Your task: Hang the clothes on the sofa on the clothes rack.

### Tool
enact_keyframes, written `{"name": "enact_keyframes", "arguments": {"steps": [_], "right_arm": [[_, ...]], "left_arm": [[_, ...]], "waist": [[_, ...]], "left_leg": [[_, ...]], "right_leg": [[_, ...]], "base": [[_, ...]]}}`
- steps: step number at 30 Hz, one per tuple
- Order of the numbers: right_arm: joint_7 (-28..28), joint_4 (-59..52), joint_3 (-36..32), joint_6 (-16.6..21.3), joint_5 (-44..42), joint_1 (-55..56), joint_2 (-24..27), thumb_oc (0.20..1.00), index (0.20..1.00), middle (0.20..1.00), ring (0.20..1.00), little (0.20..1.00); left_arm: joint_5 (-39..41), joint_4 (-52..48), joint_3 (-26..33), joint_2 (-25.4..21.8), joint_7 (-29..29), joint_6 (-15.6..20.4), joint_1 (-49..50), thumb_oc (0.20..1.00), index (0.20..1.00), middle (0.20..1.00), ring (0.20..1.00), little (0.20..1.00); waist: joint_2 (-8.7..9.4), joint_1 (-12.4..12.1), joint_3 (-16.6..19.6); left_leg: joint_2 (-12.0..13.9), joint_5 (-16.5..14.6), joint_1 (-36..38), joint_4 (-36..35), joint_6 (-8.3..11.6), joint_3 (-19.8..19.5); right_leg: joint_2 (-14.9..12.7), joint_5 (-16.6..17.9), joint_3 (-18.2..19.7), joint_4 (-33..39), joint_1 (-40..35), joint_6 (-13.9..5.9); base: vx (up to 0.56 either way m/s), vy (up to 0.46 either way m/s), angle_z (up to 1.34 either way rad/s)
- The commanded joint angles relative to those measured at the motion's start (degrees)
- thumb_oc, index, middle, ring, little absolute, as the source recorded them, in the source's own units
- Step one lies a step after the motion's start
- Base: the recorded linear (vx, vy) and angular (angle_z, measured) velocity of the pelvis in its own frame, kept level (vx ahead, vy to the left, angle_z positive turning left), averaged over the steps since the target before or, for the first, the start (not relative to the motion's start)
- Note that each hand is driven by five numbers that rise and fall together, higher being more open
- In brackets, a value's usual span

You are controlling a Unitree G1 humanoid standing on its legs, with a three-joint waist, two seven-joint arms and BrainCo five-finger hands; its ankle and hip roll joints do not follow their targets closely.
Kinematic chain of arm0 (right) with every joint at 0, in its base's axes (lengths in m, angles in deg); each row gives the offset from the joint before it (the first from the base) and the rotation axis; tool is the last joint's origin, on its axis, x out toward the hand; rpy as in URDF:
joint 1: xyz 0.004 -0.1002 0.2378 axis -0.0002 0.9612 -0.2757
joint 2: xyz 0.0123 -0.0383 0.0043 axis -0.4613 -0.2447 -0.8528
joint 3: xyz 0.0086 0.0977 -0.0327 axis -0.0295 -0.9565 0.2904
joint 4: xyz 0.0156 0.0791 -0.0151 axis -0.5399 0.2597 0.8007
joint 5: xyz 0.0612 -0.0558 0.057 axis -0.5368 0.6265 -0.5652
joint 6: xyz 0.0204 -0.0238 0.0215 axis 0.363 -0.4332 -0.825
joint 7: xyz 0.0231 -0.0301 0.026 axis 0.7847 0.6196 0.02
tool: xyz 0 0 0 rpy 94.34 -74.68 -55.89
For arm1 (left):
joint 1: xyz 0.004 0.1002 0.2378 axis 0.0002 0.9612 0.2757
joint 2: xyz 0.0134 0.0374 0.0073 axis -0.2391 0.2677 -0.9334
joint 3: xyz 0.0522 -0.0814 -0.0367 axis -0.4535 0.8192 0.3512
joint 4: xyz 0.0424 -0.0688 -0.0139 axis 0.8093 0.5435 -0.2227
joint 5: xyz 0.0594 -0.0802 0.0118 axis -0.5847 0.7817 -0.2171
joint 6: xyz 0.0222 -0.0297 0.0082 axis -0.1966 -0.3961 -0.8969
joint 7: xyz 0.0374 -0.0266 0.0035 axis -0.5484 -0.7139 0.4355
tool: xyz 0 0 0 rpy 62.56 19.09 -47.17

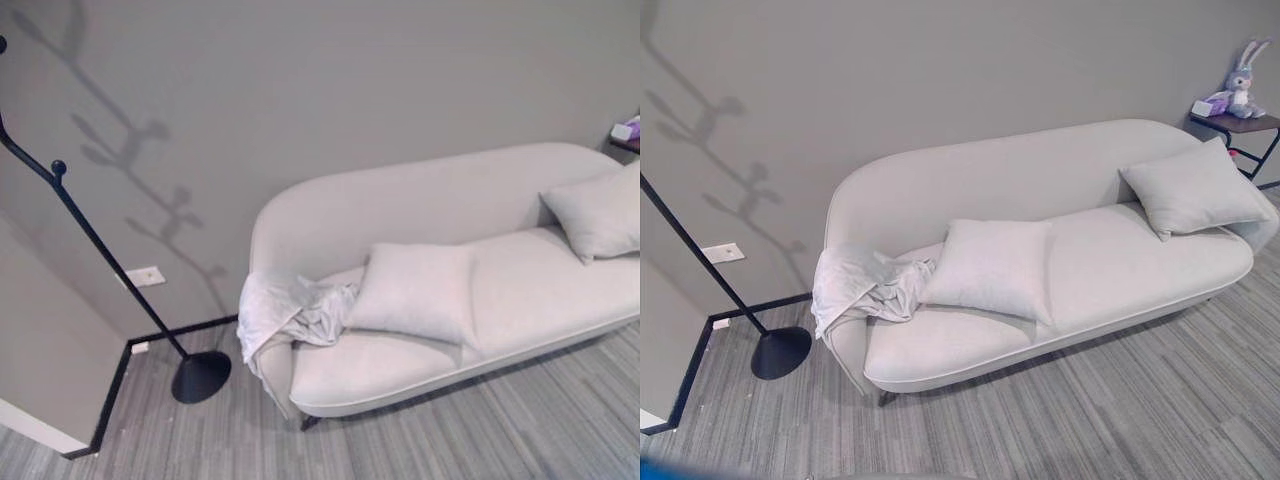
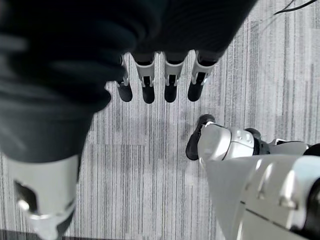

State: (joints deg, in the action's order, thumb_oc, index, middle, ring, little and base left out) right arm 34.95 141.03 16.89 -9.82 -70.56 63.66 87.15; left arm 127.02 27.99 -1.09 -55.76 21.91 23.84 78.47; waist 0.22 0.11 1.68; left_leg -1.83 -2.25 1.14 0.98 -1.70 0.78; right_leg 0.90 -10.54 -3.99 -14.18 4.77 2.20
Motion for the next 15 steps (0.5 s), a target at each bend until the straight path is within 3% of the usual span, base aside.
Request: {"name": "enact_keyframes", "arguments": {"steps": [1,15], "right_arm": [[-0.2,3.4,-0.2,0.2,0.7,-3.6,-1.9,1.000,1.000,1.000,1.000,1.000],[-0.6,4.1,0.6,0.6,3.3,-3.2,-1.6,1.000,1.000,1.000,1.000,1.000]], "left_arm": [[0.3,1.2,2.8,0.4,-0.7,0.8,-2.2,1.000,1.000,1.000,1.000,1.000],[-0.5,0.6,2.2,0.8,-0.8,1.5,-1.9,1.000,1.000,1.000,1.000,1.000]], "waist": [[1.51,0.8,-0.2],[1.34,0.8,-0.1]], "left_leg": [[3.1,-0.1,4.1,-6.0,3.34,-4.4],[3.0,-0.4,4.6,-6.0,3.14,-4.5]], "right_leg": [[-2.8,10.8,2.0,19.2,-9.9,-6.39],[-3.0,10.7,2.0,19.2,-10.2,-6.43]], "base": [[0.00,0.000,0.00],[0.00,0.000,0.00]]}}
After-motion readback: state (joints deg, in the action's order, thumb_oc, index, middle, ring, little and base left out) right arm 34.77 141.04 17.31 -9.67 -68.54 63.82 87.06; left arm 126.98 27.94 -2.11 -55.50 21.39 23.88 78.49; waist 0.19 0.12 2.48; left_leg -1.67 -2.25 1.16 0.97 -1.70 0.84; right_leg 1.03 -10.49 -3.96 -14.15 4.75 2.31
